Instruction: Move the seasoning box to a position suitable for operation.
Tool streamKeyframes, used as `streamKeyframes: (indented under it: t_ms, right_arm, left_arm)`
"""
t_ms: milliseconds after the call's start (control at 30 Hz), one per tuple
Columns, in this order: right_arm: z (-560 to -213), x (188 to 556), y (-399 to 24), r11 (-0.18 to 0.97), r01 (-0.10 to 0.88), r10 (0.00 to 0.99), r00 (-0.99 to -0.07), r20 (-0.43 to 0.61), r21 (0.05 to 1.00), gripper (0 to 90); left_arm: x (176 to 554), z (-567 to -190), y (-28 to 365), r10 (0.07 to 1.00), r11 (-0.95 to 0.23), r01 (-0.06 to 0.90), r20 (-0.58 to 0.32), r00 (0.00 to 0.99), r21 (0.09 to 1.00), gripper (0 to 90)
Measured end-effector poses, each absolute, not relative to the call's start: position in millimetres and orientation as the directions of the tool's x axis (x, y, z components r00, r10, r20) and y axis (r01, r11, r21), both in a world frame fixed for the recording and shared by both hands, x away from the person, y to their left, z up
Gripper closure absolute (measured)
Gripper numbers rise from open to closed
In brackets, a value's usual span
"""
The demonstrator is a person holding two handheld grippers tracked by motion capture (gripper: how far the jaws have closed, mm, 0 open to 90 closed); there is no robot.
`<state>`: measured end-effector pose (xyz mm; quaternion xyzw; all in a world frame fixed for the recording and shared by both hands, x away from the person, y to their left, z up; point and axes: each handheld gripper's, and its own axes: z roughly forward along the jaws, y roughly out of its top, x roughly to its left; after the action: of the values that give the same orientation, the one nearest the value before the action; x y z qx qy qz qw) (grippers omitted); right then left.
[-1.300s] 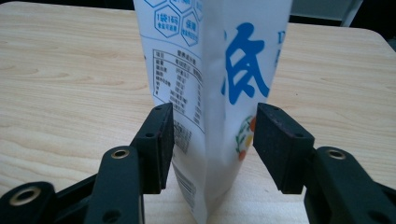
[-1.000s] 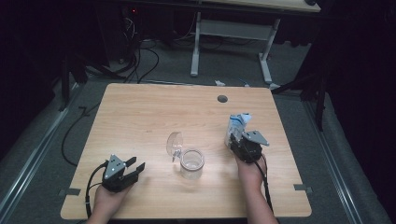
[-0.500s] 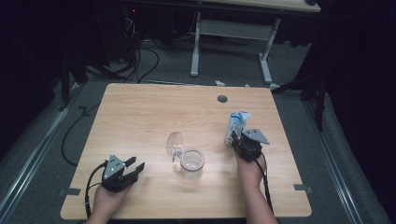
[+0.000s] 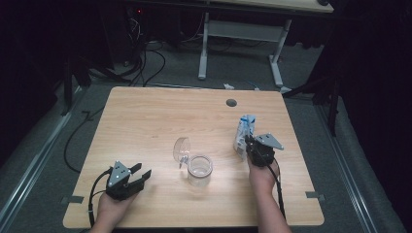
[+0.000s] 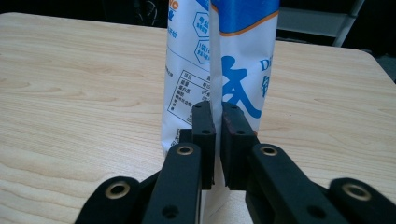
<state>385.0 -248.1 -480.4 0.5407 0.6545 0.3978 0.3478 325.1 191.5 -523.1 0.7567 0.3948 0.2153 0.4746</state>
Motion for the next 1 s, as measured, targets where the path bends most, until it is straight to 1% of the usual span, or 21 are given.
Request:
streamKeyframes:
  t_ms: [400, 433, 667, 767, 833, 867, 933, 1000]
  right_arm:
    - [-478.2, 383.7, -253.9, 0.117, 0.436, 0.974, -0.227, -0.017, 0.892, 87.6]
    - [-477.5, 383.4, -255.9, 0.112, 0.441, 0.971, -0.238, -0.004, 0.89, 87.8]
    - [-476.9, 384.1, -257.7, 0.114, 0.447, 0.971, -0.239, -0.004, 0.888, 88.0]
    - [-475.8, 385.6, -258.3, 0.104, 0.459, 0.969, -0.246, 0.014, 0.882, 88.3]
    - [-471.9, 387.8, -260.3, 0.104, 0.477, 0.963, -0.267, 0.031, 0.873, 88.8]
    - [-471.9, 387.8, -260.3, 0.104, 0.477, 0.963, -0.267, 0.031, 0.873, 88.8]
    - [-466.7, 387.8, -259.6, 0.14, 0.481, 0.955, -0.296, 0.01, 0.865, 89.2]
    - [-463.4, 386.0, -260.3, 0.145, 0.487, 0.95, -0.312, 0.016, 0.861, 89.3]
  left_arm:
    - [324.6, -523.6, 191.5, 0.778, -0.249, 0.379, -0.049, 0.627, 0.891, 46.5]
    - [324.8, -523.9, 191.2, 0.775, -0.252, 0.379, -0.049, 0.63, 0.891, 46.1]
    - [324.8, -524.2, 190.0, 0.768, -0.257, 0.368, -0.043, 0.64, 0.894, 44.8]
    - [325.0, -524.4, 189.6, 0.765, -0.255, 0.37, -0.047, 0.642, 0.893, 44.8]
    - [325.0, -524.6, 189.2, 0.761, -0.256, 0.369, -0.049, 0.647, 0.894, 44.8]
    - [325.0, -524.6, 189.2, 0.761, -0.256, 0.369, -0.049, 0.647, 0.894, 44.8]
    - [325.0, -524.6, 189.1, 0.761, -0.254, 0.368, -0.051, 0.647, 0.894, 44.8]
    - [325.1, -524.5, 189.3, 0.761, -0.254, 0.37, -0.051, 0.647, 0.894, 44.8]
